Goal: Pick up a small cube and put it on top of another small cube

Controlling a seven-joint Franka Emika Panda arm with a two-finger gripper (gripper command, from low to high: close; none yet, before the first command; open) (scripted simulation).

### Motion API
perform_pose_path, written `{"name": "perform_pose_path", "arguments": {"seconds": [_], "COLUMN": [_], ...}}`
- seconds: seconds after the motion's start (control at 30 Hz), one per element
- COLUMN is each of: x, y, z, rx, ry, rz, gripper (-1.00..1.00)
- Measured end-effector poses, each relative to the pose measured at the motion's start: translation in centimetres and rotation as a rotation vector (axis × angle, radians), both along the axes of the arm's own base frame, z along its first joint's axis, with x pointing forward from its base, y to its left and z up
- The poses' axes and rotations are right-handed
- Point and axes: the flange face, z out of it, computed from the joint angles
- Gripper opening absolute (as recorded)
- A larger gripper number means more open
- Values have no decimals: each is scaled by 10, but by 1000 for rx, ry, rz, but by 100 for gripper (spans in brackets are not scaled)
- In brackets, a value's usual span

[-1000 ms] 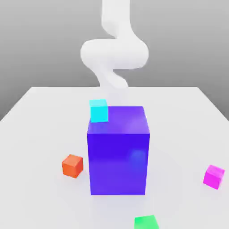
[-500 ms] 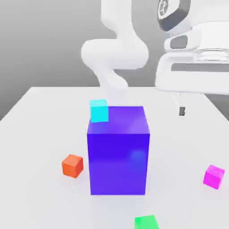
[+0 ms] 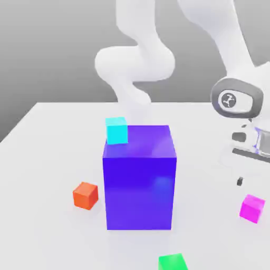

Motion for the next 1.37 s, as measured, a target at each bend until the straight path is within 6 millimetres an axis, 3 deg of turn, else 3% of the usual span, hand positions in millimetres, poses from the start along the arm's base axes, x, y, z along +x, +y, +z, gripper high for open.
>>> {"name": "perform_pose_path", "arguments": {"seconds": [0.2, 0.23, 0.47, 0.67, 0.73, 0.87, 1.1, 1.17, 1.23, 1.27, 1.37], "x": [-7, -8, -8, -7, 17, 83, 170, 182, 184, 184, 184], "y": [5, 5, 5, 5, -13, -71, -202, -226, -232, -233, -233], "z": [-59, -67, -67, -13, -4, 9, 38, 23, -3, -13, -13], "rx": [6, 5, 7, 7, -1, -10, 6, 13, 15, 15, 15], "ry": [17, 17, 17, 16, 15, 13, 11, 13, 14, 13, 13], "rz": [-14, -13, -13, -14, -136, -483, -1093, -1194, -1219, -1223, -1223], "gripper": [0, -100, -100, -100, -100, -100, -100, -100, -100, 100, 100]}}
